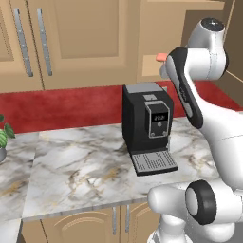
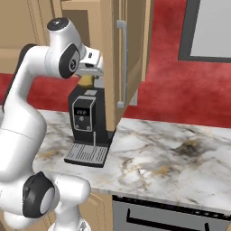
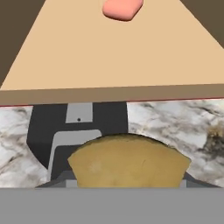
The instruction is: Pick up the bar soap and sponge from the sink, and place them back in the cabinet, and close the cabinet door.
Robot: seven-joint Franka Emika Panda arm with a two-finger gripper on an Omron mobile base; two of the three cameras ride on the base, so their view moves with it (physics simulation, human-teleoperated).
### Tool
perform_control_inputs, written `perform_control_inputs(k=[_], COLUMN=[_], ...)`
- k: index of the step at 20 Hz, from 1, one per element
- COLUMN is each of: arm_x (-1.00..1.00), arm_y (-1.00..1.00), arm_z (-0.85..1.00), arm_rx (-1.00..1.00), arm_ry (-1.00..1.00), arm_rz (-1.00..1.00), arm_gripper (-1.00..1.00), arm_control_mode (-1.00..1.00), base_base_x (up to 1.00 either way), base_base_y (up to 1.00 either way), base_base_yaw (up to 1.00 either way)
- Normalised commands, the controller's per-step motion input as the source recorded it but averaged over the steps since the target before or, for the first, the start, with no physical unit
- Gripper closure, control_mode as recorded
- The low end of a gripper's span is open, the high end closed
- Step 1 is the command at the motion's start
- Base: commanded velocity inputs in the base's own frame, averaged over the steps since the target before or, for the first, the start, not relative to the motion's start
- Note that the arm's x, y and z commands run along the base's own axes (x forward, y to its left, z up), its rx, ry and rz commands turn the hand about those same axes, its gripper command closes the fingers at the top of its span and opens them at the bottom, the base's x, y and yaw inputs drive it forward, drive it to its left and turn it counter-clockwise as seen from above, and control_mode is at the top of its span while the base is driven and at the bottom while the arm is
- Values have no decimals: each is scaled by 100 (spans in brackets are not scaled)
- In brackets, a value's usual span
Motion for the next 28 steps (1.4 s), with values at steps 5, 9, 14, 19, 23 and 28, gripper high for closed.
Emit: perform_control_inputs(k=[5, 9, 14, 19, 23, 28], arm_x=[37, 18, 16, 25, 12, 29], arm_y=[-8, -14, -13, -3, -6, 0], arm_z=[1, 11, 4, 7, 4, 10], arm_rx=[0, 0, 0, 0, 0, 0], arm_ry=[0, 0, -1, -1, -8, -5], arm_rz=[0, 0, 0, 0, 0, 0], arm_gripper=[100, 100, 100, 100, 100, 100], arm_control_mode=[-100, -100, -100, -100, -100, -100], base_base_x=[0, 0, 0, 0, 0, 0], base_base_y=[0, 0, 0, 0, 0, 0], base_base_yaw=[0, 0, 0, 0, 0, 0])
